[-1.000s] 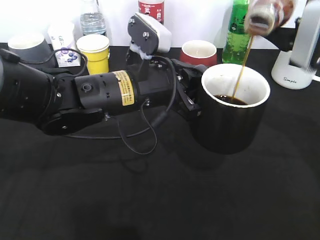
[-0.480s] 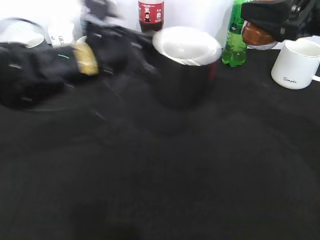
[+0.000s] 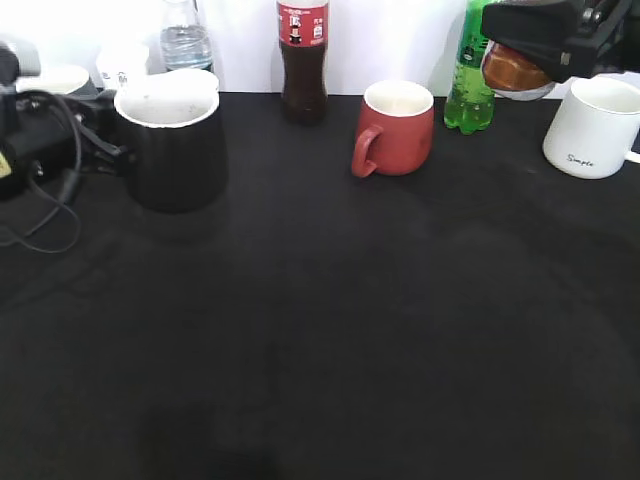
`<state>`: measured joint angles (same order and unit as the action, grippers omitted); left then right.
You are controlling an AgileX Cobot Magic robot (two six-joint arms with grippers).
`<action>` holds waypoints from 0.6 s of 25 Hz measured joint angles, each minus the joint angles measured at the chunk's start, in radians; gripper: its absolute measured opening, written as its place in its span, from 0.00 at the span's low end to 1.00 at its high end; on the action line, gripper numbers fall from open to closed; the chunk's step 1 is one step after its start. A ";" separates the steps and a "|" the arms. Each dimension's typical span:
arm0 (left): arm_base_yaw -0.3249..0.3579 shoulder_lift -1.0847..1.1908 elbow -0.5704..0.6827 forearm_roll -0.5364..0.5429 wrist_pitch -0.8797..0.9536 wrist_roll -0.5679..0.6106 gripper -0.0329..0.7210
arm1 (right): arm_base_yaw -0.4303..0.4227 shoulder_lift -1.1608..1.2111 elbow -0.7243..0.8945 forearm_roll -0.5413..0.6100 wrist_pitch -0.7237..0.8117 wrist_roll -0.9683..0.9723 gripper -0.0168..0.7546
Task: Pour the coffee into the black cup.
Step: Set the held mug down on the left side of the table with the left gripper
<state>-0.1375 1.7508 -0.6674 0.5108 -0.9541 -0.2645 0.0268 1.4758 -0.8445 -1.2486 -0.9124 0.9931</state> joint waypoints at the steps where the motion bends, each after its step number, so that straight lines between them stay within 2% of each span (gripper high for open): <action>1: 0.000 0.031 0.000 -0.059 -0.038 0.033 0.12 | 0.000 0.000 0.000 0.000 0.000 0.000 0.71; 5: 0.000 0.149 0.000 -0.293 -0.172 0.111 0.12 | 0.000 0.000 0.000 0.000 -0.001 0.001 0.71; 9: 0.000 0.257 0.000 -0.355 -0.182 0.152 0.12 | 0.000 0.000 0.000 0.000 -0.001 0.002 0.71; 13: 0.000 0.288 -0.001 -0.365 -0.216 0.148 0.12 | 0.000 0.000 0.000 0.000 -0.001 0.002 0.71; 15: 0.000 0.288 0.004 -0.365 -0.221 0.146 0.16 | 0.000 0.000 0.000 0.000 -0.001 0.002 0.71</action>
<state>-0.1375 2.0388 -0.6636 0.1459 -1.1753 -0.1185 0.0268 1.4758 -0.8445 -1.2486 -0.9131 0.9949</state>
